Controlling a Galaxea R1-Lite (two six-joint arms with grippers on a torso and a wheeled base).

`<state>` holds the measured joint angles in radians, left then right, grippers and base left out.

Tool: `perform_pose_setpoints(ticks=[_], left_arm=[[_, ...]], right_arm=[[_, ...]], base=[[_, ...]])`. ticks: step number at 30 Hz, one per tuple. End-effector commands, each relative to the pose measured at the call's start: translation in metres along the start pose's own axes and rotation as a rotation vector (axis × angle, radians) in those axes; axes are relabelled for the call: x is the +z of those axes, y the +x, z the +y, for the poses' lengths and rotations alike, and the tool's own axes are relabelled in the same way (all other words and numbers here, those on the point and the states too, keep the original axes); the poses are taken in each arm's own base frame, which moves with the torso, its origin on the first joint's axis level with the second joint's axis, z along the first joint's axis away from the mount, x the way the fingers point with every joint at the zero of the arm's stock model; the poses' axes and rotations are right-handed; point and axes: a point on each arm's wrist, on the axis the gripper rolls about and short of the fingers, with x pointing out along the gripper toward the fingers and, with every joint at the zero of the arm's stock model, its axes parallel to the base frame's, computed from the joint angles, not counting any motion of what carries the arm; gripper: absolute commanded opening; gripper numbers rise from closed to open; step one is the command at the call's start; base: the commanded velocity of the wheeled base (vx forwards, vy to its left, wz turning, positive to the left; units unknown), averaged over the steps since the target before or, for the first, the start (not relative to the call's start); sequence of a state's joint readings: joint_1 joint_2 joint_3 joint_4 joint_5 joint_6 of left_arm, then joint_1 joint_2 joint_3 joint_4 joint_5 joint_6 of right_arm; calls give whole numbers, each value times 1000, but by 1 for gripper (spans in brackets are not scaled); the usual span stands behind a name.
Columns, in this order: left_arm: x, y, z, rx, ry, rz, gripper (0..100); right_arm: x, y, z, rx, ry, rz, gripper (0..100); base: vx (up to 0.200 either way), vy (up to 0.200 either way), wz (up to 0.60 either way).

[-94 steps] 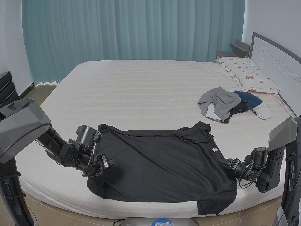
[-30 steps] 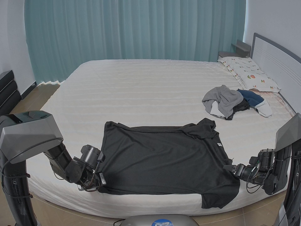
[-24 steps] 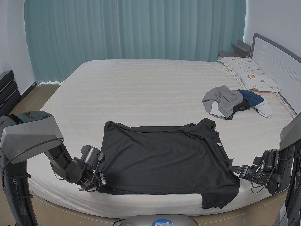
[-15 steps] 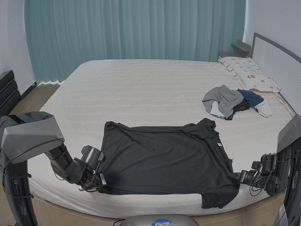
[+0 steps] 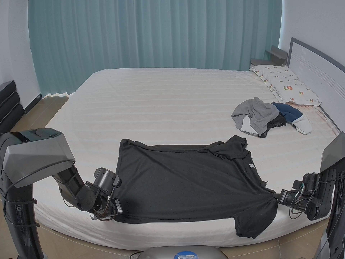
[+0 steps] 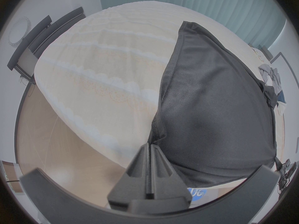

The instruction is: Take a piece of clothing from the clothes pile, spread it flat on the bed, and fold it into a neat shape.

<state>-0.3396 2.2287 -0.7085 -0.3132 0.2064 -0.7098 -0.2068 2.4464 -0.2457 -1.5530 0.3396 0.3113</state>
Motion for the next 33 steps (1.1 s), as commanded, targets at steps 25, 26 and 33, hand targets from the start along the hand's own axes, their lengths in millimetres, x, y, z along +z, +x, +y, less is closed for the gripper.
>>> perform_pose_setpoints(ticks=[25,26,33], left_arm=[[8,-20,5,-90,-11,10,100],[8,-27,5,-142,-14,31,100],[5,-20,-5,-174,-40,40,100]], right_arm=[[-1,3,2,31,19,5,0],[-1,3,3,32,18,5,0],[-2,3,5,37,16,10,0]], base=[[0,0,0],[0,0,0],[0,0,0]])
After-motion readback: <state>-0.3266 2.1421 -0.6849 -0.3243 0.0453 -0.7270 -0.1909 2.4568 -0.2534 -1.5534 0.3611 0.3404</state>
